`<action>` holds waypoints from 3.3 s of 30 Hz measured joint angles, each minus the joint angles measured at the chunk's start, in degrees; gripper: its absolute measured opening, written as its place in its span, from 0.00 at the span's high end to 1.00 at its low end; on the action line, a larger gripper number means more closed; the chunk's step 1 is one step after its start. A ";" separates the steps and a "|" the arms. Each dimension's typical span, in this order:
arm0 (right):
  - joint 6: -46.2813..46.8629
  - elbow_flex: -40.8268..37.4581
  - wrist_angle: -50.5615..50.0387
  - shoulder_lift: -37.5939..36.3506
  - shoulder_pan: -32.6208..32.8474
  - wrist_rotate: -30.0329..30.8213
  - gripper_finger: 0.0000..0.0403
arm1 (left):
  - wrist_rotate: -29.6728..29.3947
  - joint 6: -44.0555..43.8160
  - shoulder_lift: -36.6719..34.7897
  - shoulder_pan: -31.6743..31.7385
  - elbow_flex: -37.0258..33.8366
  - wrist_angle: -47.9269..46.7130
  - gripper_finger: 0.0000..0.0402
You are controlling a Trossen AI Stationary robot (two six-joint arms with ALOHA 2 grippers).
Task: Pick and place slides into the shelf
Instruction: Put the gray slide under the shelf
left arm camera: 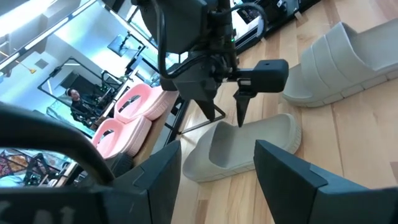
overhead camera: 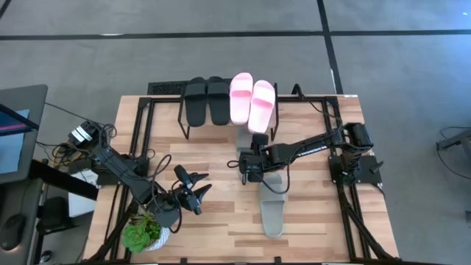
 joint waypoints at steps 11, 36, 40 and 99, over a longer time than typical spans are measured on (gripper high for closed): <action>-0.17 0.00 -1.31 -0.11 2.66 0.94 0.43 | 0.04 -0.03 0.00 0.00 0.00 0.03 0.52; 4.38 13.22 -20.95 -0.24 12.96 1.26 0.43 | 1.78 -1.09 0.00 0.00 0.00 0.04 0.52; 7.49 15.80 -26.87 -2.25 18.09 7.61 0.43 | 3.78 -2.08 0.00 0.34 0.00 0.04 0.52; 77.98 -10.72 -53.00 -20.04 58.05 39.48 0.67 | 50.88 14.13 42.40 21.82 42.67 -3.04 0.52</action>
